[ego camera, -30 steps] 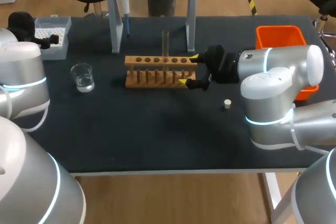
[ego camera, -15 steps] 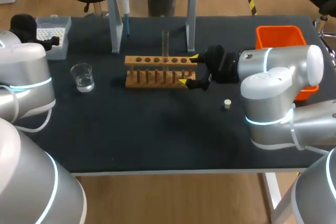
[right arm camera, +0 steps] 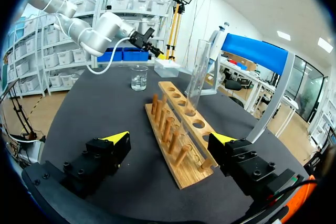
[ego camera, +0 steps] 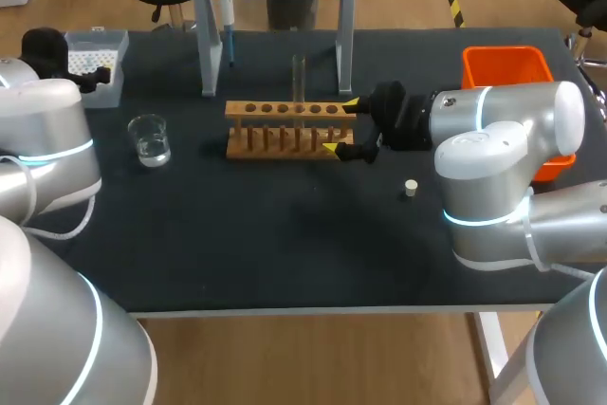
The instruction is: Invert the test tube, pick up the pipette, mount the tip to pipette, aspirate from beaker and dispense into the tube, eject the tip, return the pipette, and cap with the stopper.
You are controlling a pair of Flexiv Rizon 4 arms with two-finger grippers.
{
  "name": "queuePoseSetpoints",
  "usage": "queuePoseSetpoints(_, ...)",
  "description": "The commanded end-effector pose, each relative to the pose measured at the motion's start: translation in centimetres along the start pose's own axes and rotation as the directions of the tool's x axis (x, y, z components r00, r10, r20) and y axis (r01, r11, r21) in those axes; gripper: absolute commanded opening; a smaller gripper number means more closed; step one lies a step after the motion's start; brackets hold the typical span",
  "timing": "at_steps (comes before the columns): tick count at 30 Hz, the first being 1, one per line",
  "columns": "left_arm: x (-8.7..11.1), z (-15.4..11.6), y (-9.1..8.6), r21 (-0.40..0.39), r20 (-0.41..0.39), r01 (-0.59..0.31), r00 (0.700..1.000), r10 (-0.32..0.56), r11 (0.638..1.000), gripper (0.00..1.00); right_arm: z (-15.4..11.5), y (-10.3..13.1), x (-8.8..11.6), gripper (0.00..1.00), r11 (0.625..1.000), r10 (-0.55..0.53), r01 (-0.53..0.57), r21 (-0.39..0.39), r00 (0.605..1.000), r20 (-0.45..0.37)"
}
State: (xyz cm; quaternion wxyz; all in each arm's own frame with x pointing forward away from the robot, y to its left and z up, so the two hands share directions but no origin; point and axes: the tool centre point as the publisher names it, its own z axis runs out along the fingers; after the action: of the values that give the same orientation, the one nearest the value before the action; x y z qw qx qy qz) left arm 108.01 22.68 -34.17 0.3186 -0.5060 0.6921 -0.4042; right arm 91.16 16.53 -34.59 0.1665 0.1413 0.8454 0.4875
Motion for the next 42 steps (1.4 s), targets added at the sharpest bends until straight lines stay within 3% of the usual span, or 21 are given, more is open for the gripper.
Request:
queuePoseSetpoints(1, -0.1, 0.5, 0.1, 0.002, 0.001, -0.001, 1.000, 0.001, 1.000, 1.00, 0.0, 0.0, -0.1, 1.00, 1.000, 0.000, 0.000, 0.002, 1.000, -0.003)
queuePoseSetpoints(17, 0.0, 1.6, -0.1, 0.004, -0.006, 0.001, 1.000, -0.001, 1.000, 1.00, 0.0, 0.0, -0.1, 1.00, 1.000, 0.000, 0.000, 0.002, 1.000, -0.003)
queuePoseSetpoints(20, -0.2, 1.7, -0.1, 0.005, -0.003, 0.002, 1.000, -0.002, 1.000, 0.93, 0.0, 0.0, -0.1, 1.00, 1.000, 0.000, 0.000, 0.002, 1.000, -0.003)
queuePoseSetpoints(21, -0.2, 1.8, -0.1, 0.005, -0.001, 0.002, 1.000, -0.002, 1.000, 0.82, 0.0, 0.0, -0.1, 1.00, 1.000, 0.000, 0.000, 0.002, 1.000, -0.003)
queuePoseSetpoints(22, -0.2, 1.8, -0.2, 0.005, -0.001, 0.002, 1.000, -0.002, 1.000, 0.81, 0.0, 0.0, -0.1, 1.00, 1.000, 0.000, 0.000, 0.002, 1.000, -0.003)
queuePoseSetpoints(35, -0.6, 2.4, 0.0, -0.005, -0.002, 0.006, 1.000, -0.006, 1.000, 0.80, 0.0, 0.0, -0.1, 1.00, 1.000, 0.000, 0.000, 0.002, 1.000, -0.003)
queuePoseSetpoints(42, -0.9, 2.7, 0.0, -0.003, 0.002, 0.018, 1.000, -0.018, 1.000, 0.73, 0.0, 0.0, -0.1, 1.00, 1.000, 0.000, 0.000, 0.002, 1.000, -0.003)
